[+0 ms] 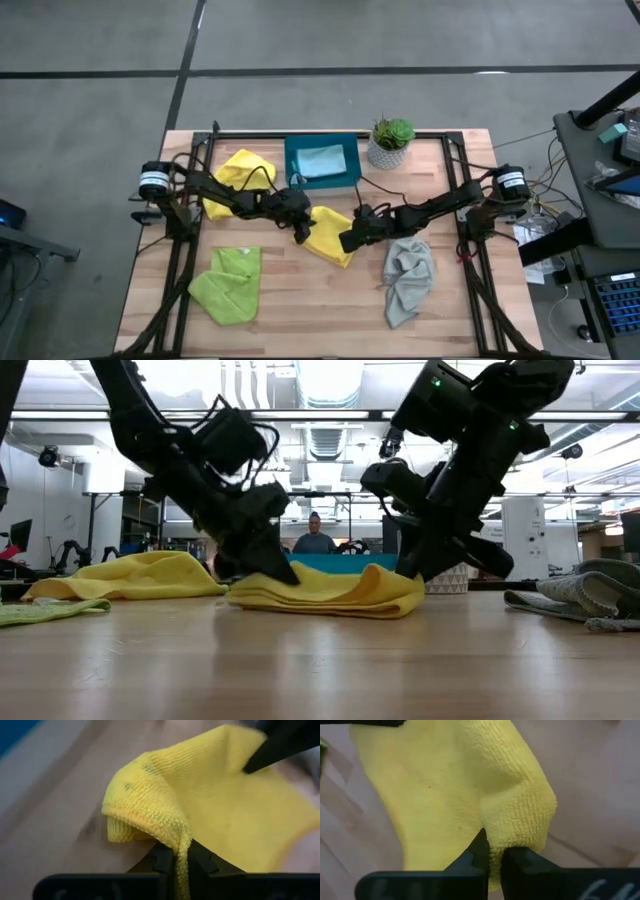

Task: Fold microfiber towels
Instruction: Stack the folded right yellow microfiber cloth on top of the blue microfiber cloth

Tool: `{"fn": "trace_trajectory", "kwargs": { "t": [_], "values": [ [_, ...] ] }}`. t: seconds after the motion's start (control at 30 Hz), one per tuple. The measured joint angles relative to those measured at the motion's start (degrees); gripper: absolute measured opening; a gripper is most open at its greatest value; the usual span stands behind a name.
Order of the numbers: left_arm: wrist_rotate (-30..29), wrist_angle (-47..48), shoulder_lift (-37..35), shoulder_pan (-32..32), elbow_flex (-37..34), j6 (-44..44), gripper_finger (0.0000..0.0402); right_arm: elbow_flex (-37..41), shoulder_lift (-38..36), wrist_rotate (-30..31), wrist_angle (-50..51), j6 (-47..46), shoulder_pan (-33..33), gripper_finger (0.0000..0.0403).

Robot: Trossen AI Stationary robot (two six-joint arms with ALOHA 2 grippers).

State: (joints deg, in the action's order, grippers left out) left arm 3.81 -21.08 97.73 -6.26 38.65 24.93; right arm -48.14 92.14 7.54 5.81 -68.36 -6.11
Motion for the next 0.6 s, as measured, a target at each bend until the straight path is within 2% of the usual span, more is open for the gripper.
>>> {"fn": "trace_trajectory", "kwargs": {
  "t": [0.23, 0.4, 0.6],
  "values": [
    [-6.71, 0.62, -7.37, -0.25, -0.72, -2.83, 0.0011, -3.49, -3.55, -0.03, 4.81, 11.36, 5.84, 0.0012],
    [-12.45, 0.72, -10.8, -2.05, -0.6, -5.17, 0.0011, -9.12, -4.75, -0.11, 10.08, 25.21, 12.42, 0.0012],
    [-16.36, 0.72, -12.34, -6.34, 0.56, -8.2, 0.0011, -17.33, -4.78, -3.01, 16.05, 42.63, 20.89, 0.0012]
  ]
}}
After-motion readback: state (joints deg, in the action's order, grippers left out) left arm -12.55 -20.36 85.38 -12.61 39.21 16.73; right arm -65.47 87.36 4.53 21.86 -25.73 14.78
